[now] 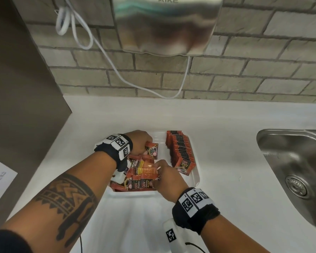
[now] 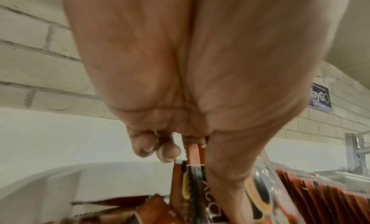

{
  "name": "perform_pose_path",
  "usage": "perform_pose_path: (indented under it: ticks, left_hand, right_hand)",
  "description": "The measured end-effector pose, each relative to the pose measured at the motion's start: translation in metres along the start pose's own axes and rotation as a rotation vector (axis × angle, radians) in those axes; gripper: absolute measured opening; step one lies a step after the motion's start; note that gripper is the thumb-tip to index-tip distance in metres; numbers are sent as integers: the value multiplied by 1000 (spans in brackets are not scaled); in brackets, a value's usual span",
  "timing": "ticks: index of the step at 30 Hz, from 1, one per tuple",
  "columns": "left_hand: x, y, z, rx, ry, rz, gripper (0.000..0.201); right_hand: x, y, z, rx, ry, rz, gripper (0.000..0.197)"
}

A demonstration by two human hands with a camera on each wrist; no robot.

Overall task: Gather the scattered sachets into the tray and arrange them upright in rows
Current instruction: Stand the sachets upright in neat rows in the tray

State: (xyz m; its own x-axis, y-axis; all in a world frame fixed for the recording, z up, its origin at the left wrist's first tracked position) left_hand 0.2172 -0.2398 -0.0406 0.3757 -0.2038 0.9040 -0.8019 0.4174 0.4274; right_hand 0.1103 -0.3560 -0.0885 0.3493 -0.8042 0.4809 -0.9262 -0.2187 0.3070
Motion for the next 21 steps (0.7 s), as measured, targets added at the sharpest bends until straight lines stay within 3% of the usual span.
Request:
perform_pose_path:
  ticks: [4,10,15,21]
  left_hand:
    - [2,4,-10,36,98,81,5]
    - [-1,10,-19,70,187,114,12]
    - [0,10,-20,107,245,161,18]
    - [7,11,-29,154,335,276,19]
  right_hand:
    - [1,-1,1,11,-57,14,46]
    - [4,-5,-3,9,-126,-5,69]
    - [3,-9,-4,21,-92,3,41]
    - [3,-13,0,-4,-145,62,22]
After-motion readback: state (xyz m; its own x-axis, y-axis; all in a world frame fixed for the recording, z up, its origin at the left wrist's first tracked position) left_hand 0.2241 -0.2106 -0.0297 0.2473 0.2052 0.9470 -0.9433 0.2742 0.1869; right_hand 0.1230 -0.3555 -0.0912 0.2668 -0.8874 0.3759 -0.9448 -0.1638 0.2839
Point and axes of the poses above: each hand's wrist, its own y-axis away from the middle knuckle, its own x-axis out of the back of the hand, z = x × y, the point moved 6 cm from there along -y, towards the middle knuckle, and after that the axes turned 14 degrees about -y, right-handed, at the moved point
